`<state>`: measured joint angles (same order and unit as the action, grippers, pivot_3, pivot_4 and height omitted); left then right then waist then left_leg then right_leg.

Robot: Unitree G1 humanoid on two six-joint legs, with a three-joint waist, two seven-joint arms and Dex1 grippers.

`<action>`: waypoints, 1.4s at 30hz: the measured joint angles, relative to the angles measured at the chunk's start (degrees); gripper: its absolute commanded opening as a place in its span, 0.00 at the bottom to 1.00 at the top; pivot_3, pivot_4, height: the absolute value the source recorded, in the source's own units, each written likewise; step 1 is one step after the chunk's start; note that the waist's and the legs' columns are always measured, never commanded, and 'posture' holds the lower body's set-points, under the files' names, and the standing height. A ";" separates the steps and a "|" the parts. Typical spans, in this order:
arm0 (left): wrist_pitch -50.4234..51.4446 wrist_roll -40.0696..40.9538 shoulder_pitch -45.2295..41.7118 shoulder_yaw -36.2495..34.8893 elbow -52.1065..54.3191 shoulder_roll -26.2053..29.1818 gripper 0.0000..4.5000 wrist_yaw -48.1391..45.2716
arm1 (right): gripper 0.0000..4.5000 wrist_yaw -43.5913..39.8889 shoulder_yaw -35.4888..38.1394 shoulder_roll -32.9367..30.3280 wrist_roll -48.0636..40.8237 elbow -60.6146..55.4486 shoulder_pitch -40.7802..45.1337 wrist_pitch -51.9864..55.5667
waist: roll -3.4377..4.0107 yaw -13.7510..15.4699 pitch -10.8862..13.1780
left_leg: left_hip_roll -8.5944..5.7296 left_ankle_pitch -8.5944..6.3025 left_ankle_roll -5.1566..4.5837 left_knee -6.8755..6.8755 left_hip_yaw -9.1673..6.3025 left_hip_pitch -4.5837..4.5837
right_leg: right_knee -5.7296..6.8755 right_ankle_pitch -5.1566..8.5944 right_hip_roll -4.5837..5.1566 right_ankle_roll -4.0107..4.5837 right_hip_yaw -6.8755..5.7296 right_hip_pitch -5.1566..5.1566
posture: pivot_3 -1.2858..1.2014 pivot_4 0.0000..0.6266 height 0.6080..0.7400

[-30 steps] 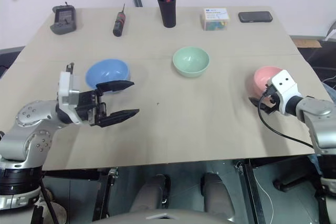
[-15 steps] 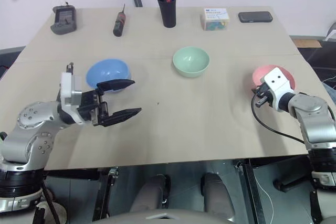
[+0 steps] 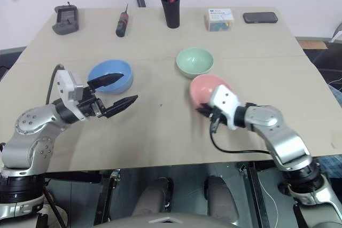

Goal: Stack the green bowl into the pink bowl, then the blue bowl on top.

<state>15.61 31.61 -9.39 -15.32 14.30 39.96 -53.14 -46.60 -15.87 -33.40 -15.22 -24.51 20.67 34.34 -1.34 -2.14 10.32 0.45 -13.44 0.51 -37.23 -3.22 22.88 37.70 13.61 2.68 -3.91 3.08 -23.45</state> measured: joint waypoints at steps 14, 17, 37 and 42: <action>1.67 1.30 3.13 -2.31 1.26 2.25 1.00 -1.32 | 0.49 -6.69 -13.22 10.34 5.70 15.28 13.26 -5.36 | -0.01 -0.06 0.00 | 0.00 0.00 0.01 0.04 -0.15 0.01 | 0.01 0.00 0.00 0.02 -0.13 -0.01 | 0.52 0.24 1.00; 2.41 1.37 4.00 -2.52 2.00 2.41 1.00 -1.09 | 0.76 -6.31 -12.85 10.66 6.63 16.83 13.50 -6.22 | 0.00 -0.03 0.00 | -0.02 0.00 0.01 0.05 -0.15 0.03 | 0.00 0.00 0.02 0.02 -0.13 -0.01 | 0.52 0.24 1.00; 10.51 13.68 0.97 -2.23 3.45 3.22 1.00 -7.04 | 0.99 -1.92 0.41 1.24 12.26 25.73 22.11 -21.00 | 0.01 -0.40 0.01 | 0.01 0.00 0.01 0.07 -0.05 -0.03 | 0.02 0.00 0.00 0.03 -0.11 -0.02 | 0.52 0.24 1.00; 10.70 13.55 2.52 -2.99 4.04 4.44 1.00 -7.32 | 0.99 -3.03 -4.19 2.42 20.13 46.96 30.41 -37.91 | 0.02 -0.47 0.02 | 0.01 0.00 0.01 0.16 -0.02 0.02 | 0.01 -0.01 0.00 0.04 -0.05 -0.12 | 0.52 0.24 1.00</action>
<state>26.31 45.16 -6.87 -18.31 18.34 44.40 -60.47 -49.63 -20.06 -30.98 4.91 22.45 51.09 -3.57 -1.32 -2.62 10.35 0.46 -13.44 0.52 -37.07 -3.24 22.89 37.71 13.61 2.68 -3.87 3.03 -23.57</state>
